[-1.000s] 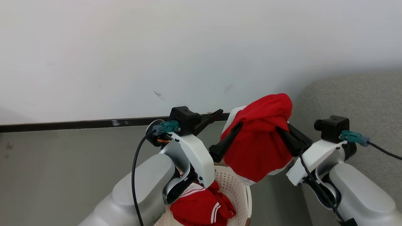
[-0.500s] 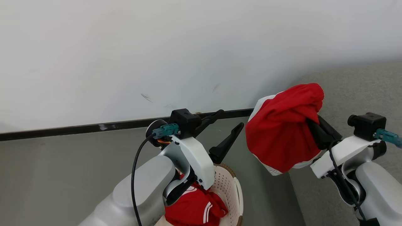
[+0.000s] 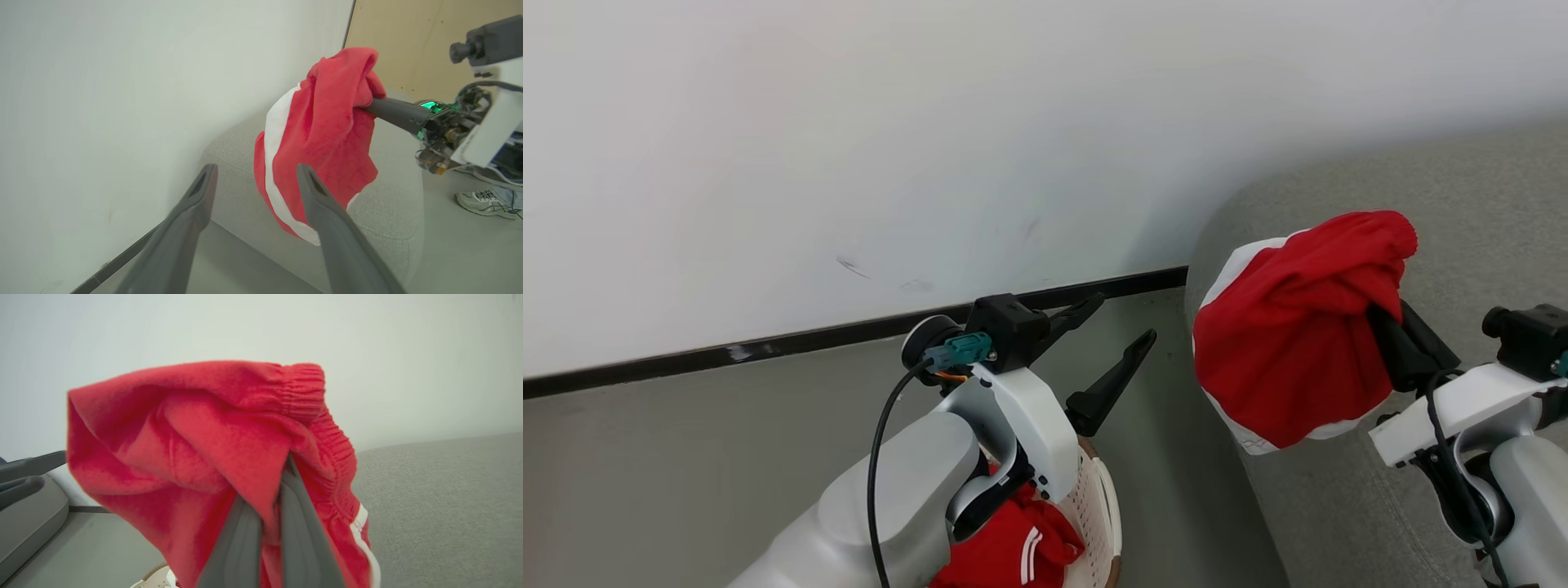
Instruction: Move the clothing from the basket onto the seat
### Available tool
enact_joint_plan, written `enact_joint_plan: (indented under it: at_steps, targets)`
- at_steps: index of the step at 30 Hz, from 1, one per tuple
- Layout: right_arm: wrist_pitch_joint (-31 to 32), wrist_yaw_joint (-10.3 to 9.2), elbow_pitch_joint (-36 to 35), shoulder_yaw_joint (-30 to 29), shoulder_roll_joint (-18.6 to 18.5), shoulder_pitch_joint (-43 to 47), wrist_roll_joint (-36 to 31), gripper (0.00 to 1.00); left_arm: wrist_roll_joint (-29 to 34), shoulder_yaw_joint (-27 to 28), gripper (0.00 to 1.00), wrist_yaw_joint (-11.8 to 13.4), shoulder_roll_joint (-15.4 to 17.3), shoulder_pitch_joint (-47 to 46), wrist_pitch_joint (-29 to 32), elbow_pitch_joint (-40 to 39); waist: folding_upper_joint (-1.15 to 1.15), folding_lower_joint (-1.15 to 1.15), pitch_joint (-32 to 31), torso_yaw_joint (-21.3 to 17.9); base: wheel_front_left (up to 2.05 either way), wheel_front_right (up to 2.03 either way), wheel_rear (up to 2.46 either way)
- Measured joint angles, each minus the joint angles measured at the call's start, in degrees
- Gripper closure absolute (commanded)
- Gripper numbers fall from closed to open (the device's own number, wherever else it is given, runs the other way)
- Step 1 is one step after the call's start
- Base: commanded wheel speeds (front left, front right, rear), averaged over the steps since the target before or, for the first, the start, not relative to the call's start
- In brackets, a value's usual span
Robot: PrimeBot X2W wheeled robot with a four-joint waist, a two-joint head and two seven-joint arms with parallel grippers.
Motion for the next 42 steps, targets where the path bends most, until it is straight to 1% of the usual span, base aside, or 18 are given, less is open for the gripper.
enact_joint_plan:
  at_steps: [23,32,42]
  targets:
    - [0.00,0.00,-5.52,-8.53,0.40,6.34,-3.00,1.00,-0.01,-1.27,0.00,-0.45,-0.16,0.03,-0.18,0.57,0.00,0.00,1.24,-9.29,0.00,0.00,0.00]
    - [0.00,0.00,-7.14,-9.27,1.31,7.05,-3.50,1.00,0.25,-1.08,0.00,-0.43,0.43,0.04,-0.75,0.79,0.00,0.00,2.30,-12.89,0.00,0.00,0.00]
    - [0.00,0.00,-7.54,-9.03,1.37,6.96,-3.50,1.00,1.51,-0.86,0.00,0.09,1.33,0.03,-1.70,0.73,0.00,0.00,3.26,-15.31,0.00,0.00,0.00]
